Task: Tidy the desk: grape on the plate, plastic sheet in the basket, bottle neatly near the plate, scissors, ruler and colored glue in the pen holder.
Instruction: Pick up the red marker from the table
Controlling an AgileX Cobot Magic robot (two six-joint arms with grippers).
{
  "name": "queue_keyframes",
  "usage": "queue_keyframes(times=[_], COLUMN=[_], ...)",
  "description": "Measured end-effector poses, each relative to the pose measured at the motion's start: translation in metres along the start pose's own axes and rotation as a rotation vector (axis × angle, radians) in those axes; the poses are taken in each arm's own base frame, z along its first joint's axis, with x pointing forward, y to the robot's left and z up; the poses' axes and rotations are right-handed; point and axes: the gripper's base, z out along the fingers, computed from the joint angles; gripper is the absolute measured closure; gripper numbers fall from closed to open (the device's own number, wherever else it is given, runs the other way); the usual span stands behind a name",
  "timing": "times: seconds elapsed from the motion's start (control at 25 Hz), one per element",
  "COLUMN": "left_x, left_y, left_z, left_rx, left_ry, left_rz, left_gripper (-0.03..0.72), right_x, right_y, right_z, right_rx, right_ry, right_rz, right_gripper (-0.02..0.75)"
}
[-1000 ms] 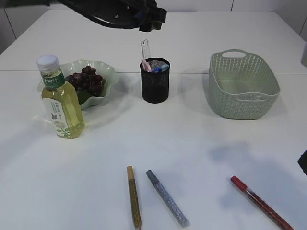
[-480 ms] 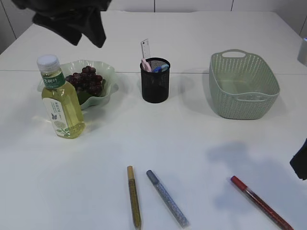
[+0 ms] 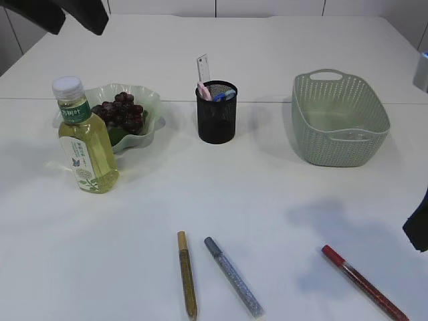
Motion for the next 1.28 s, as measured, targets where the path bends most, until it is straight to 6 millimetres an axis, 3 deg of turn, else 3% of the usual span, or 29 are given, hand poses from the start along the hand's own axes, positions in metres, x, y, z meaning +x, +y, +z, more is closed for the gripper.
queue_keyframes(times=[0.28,0.6,0.8,1.28], left_x=[0.044,0.081,0.089,0.09], left_y=[0.005,0.011,0.012,0.012], left_z=[-0.015,-0.056,-0.068,-0.068], left_rx=[0.043,0.09,0.1,0.1], left_ry=[0.058,-0.001,-0.028,-0.023], left_rz=[-0.026,-0.033,-0.032,-0.032], left_gripper=[0.259,0.259,0.259,0.259], right_x=[-0.007,-0.026,-0.038,-0.058], right_y=[-0.007,-0.013,-0.013,-0.02], right_z=[0.013,0.058,0.082,0.129], right_rx=[0.068,0.071,0.04,0.052], right_ry=[0.057,0.235,0.254,0.225], right_rz=[-0.017,-0.1,-0.165,-0.233], right_gripper=[0.342,0.368,0.371,0.372])
